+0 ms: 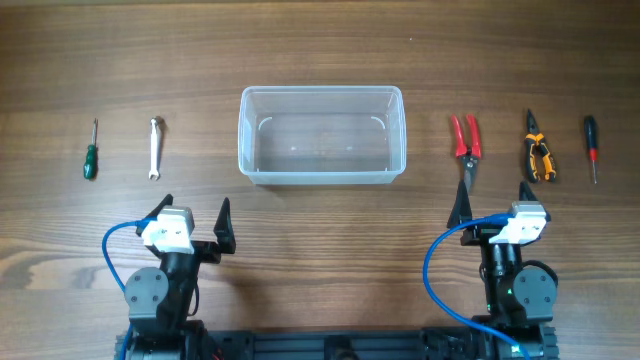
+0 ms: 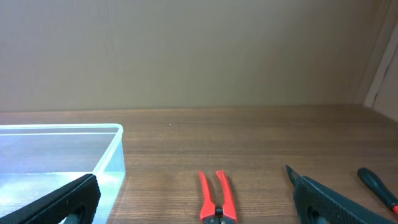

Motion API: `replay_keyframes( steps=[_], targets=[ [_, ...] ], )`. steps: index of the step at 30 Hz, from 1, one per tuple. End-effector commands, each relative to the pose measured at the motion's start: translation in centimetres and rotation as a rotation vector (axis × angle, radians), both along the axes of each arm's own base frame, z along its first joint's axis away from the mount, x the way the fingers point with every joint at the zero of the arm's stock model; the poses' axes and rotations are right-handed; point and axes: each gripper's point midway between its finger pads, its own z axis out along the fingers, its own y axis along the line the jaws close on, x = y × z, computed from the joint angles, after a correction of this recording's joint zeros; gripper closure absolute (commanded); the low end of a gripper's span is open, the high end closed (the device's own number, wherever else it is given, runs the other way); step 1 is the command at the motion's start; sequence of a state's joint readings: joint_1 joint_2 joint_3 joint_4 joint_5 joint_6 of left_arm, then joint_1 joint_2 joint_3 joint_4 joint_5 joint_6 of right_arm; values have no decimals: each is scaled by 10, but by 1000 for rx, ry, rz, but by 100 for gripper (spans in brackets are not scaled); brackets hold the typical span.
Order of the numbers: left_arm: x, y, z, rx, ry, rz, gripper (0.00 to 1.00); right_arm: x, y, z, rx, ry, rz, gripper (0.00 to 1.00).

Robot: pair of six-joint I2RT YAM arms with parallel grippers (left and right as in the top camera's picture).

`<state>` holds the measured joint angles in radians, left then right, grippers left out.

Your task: Pack container

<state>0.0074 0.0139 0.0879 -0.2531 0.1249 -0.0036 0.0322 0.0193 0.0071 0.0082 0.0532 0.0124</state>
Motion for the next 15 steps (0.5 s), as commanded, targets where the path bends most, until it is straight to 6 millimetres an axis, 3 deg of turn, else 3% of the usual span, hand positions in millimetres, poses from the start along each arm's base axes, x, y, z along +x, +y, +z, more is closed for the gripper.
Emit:
replay_keyframes(
  steps=[1, 9, 12, 15],
  targets=[
    [0, -3, -3, 16, -2, -21, 0, -1, 2, 4, -7, -19, 8, 0],
    [0, -3, -3, 16, -2, -21, 0, -2, 24, 3, 180, -6, 136, 0],
    [0, -3, -3, 16, -2, -21, 0, -6, 36, 16, 179, -26, 211, 0],
    [0, -3, -3, 16, -2, -21, 0, -10, 36, 39, 164, -75, 216, 0]
  ],
)
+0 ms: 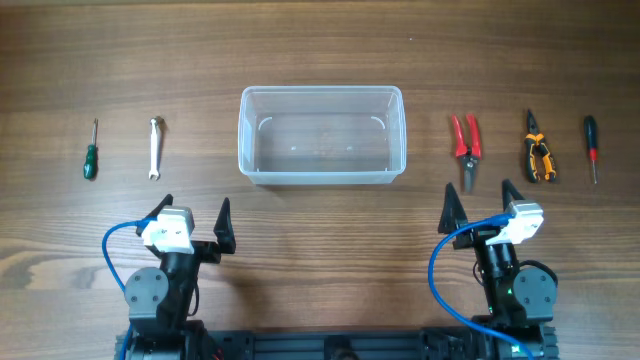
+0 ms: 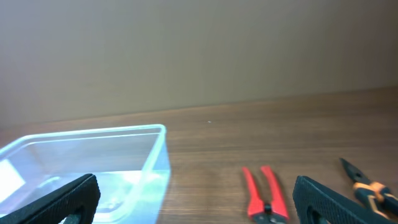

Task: Pack container
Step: 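Move the right gripper over the red-black screwdriver at the far right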

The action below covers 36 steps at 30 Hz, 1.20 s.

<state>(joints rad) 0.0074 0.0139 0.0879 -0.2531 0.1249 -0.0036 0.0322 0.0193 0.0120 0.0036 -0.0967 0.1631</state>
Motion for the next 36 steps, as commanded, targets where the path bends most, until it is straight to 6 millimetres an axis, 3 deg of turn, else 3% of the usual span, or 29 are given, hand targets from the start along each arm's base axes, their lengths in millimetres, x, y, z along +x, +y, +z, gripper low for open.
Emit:
replay_keyframes(
  steps=[1, 6, 9, 11, 13, 15, 17, 21, 23, 26, 30, 36],
  targets=[
    [0, -3, -3, 16, -2, -21, 0, -10, 9, 46, 20, -104, 51, 0],
    [0, -3, -3, 16, -2, -21, 0, -20, -1, 99, -6, -186, -6, 0],
    [0, -3, -3, 16, -2, -21, 0, -24, 15, 112, -32, -126, 88, 0],
    [0, -3, -3, 16, -2, -21, 0, -30, 39, 101, -24, -51, 237, 0],
    [0, -3, -3, 16, -2, -21, 0, -37, 55, 69, -15, 82, 340, 0],
    [0, -3, -3, 16, -2, -21, 0, -34, 43, 23, -12, 263, 266, 0],
    [0, -3, -3, 16, -2, -21, 0, -33, 40, 20, -2, 280, 248, 0],
    [0, -3, -3, 16, -2, -21, 0, -32, 38, 55, -22, 183, 232, 0],
    [0, -3, -3, 16, -2, -21, 0, -29, 23, 74, -84, 177, 147, 0],
    [0, -3, -3, 16, -2, -21, 0, -18, -12, 87, -146, 308, -47, 0],
    [0, -3, -3, 16, -2, -21, 0, 15, -27, 106, -206, 578, -112, 0],
    [0, -3, -3, 16, -2, -21, 0, 63, -41, 157, -222, 748, -136, 0]
  ],
)
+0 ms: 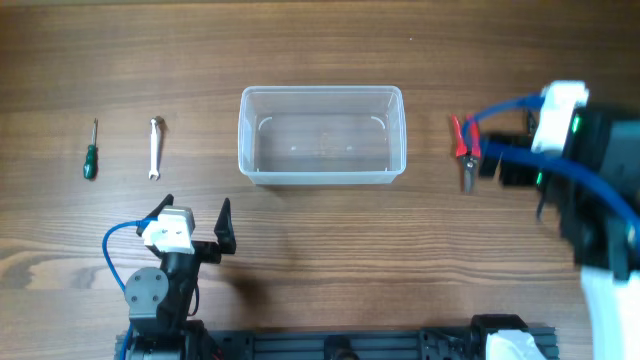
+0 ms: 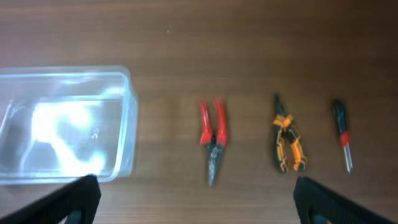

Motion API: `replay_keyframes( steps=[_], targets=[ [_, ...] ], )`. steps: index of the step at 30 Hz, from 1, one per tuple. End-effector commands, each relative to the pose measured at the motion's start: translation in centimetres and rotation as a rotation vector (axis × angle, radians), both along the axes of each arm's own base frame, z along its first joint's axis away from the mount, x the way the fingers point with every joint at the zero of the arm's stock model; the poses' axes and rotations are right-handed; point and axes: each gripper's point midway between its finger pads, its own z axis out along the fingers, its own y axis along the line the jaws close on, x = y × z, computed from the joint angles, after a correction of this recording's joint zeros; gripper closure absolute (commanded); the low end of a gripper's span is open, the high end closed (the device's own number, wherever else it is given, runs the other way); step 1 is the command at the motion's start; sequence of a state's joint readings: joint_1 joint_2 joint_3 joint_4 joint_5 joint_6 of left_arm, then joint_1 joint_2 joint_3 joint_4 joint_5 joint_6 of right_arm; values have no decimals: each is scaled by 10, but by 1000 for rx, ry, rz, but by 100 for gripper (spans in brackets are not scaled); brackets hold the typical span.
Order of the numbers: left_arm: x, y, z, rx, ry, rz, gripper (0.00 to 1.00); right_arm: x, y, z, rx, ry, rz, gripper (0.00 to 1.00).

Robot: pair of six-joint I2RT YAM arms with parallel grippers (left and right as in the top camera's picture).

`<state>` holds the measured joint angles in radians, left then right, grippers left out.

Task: Pack container
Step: 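Move the right gripper over the red-black screwdriver at the far right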

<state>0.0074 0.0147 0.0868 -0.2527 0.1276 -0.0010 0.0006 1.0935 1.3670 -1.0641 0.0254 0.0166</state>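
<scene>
A clear plastic container [image 1: 321,135] stands empty at mid-table, also at the left of the right wrist view [image 2: 62,134]. Red-handled pliers [image 2: 211,134], orange-and-black pliers [image 2: 286,140] and a red-and-black screwdriver [image 2: 342,132] lie in a row to its right. My right gripper [image 2: 196,186] hangs open high above them, looking down, nothing between its fingers. In the overhead view the raised right arm [image 1: 580,170] hides all but part of the red pliers [image 1: 462,140]. Left of the container lie a wrench [image 1: 154,147] and a green screwdriver [image 1: 90,150]. My left gripper [image 1: 195,205] stands open near the front edge.
Bare wooden tabletop [image 1: 320,40] surrounds the container on all sides. The arm bases sit along the front edge, with blue cables looping off each wrist.
My right arm has risen from its low pose near the front edge and now hangs over the right-hand tools, camera pointing down. Its gripper is still open. Left arm and objects unchanged.
At first both arms sat low at the front with open grippers, the right wrist looking level across the table. Then the right wrist had turned slightly left. Now the right arm is raised above the pliers and screwdriver. Nothing has been picked up.
</scene>
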Motion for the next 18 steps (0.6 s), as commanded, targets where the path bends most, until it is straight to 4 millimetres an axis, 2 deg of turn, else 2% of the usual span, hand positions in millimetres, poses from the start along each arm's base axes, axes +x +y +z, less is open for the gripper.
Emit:
replay_keyframes(
  steps=[1, 4, 9, 12, 16, 18],
  targets=[
    [0, -3, -2, 14, -3, -18, 0, 21, -11, 42, -28, -33, -23, 0],
    [0, -3, -2, 14, -3, -18, 0, 28, 0, 51, 15, -45, 19, 0],
    [0, -3, -2, 14, -3, -18, 0, 30, -5, 33, -7, 25, 9, 0],
    [0, -3, -2, 14, -3, -18, 0, 40, -21, 6, 60, 120, -102, 0],
    [0, -3, -2, 14, -3, -18, 0, 53, -63, -53, 109, 324, -207, 0],
    [0, -3, -2, 14, -3, -18, 0, 55, -75, -79, 122, 411, -182, 0]
  ],
)
